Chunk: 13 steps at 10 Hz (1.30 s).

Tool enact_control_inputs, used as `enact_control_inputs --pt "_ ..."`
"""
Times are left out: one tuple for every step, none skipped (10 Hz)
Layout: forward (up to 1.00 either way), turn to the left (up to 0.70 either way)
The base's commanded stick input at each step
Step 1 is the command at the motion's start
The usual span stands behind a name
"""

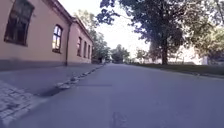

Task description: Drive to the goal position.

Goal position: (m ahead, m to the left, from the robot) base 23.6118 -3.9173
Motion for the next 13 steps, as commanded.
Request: enact_control_inputs --pt "0.50 0.00" --pt "0.50 0.00" --pt "0.50 0.00" --pt "0.50 0.00" --pt "0.50 0.00" --pt "0.50 0.00" --pt "0.50 0.00" --pt "0.50 0.00" --pt "0.50 0.00" --pt "0.50 0.00" --pt "0.50 0.00" --pt "0.50 0.00" --pt "0.50 0.00"
